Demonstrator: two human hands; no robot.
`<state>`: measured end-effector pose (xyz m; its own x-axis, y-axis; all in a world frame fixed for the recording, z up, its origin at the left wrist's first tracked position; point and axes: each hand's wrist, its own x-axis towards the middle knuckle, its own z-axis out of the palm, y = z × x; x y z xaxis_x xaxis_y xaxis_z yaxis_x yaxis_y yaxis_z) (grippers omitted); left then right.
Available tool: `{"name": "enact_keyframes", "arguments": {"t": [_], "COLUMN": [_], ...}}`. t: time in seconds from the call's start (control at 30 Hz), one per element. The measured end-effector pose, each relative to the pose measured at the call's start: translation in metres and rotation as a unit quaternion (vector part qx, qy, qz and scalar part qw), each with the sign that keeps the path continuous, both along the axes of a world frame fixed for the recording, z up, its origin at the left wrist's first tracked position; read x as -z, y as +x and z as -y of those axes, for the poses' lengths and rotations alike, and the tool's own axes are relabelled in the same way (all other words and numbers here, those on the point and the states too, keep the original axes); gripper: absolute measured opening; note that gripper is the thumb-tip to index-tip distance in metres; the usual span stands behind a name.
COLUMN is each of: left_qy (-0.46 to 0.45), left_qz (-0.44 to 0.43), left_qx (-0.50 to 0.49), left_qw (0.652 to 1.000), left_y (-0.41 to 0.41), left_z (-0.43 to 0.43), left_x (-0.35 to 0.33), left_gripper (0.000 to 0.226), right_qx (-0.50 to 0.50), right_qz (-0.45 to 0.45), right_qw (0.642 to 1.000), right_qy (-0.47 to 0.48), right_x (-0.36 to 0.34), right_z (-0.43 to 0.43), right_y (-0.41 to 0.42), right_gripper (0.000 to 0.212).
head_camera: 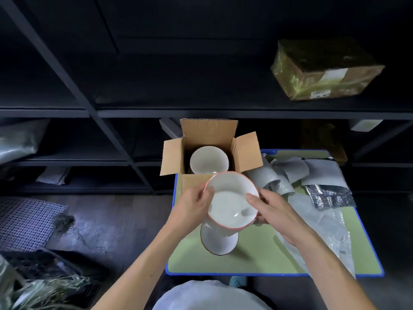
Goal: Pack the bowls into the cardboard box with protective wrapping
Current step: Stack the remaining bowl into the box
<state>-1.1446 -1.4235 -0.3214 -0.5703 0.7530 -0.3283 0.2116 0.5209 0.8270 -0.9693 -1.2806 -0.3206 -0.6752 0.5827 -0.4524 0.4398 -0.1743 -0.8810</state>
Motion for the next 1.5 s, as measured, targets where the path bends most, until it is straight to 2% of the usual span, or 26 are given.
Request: {"name": "enact_keyframes", "arguments": {"t": [0.07,0.2,0.33,0.43,0.57,0.77,1.0,1.1,1.27,1.5], "left_qy": [-0.019,-0.013,-0.003,0.003,0.022,0.037,-0.062,-0.102,-0.184,-0.216], "left_qz": [-0.056,-0.094,-0.093,-0.049,-0.005,-0.048,-0.162,-0.172,-0.201,-0.258], "left_qx": [-0.015,-0.024,-0.009,0.012,0.027,0.005,-0.037,-0.053,-0.015,0.022], "left_qw": [0.998,0.995,0.996,0.999,0.999,0.998,0.984,0.978,0.962,0.942], "left_y": [-0.014,-0.04,-0.058,-0.069,-0.084,-0.107,-0.113,-0.109,-0.103,-0.103], "left_z": [0.002,0.001,-0.005,-0.012,-0.026,-0.063,-0.09,-0.095,-0.099,-0.109], "left_x": [0.001,0.001,-0.002,-0.009,-0.014,-0.006,0.013,0.018,0.026,0.035], "left_gripper": [0.033,0.033,0.031,0.036,0.042,0.029,0.024,0.02,0.017,0.018], "right_qx": [-0.018,-0.007,-0.002,0.003,0.014,-0.017,-0.043,-0.07,-0.118,-0.119], "right_qz": [0.012,0.018,0.066,0.101,0.09,0.123,0.192,0.224,0.272,0.302], "right_qw": [1.0,0.998,0.987,0.976,0.973,0.968,0.936,0.925,0.894,0.876], "right_qy": [0.016,0.057,0.144,0.193,0.213,0.216,0.292,0.3,0.336,0.357], "right_x": [-0.003,-0.01,-0.016,-0.018,-0.023,-0.025,-0.003,0.007,0.018,0.028], "right_z": [0.001,0.003,0.003,-0.003,-0.016,-0.05,-0.067,-0.066,-0.062,-0.059], "right_y": [-0.016,-0.044,-0.063,-0.073,-0.09,-0.125,-0.147,-0.154,-0.164,-0.174], "right_gripper": [0.016,0.017,0.025,0.02,0.017,0.029,0.034,0.031,0.034,0.039]}}
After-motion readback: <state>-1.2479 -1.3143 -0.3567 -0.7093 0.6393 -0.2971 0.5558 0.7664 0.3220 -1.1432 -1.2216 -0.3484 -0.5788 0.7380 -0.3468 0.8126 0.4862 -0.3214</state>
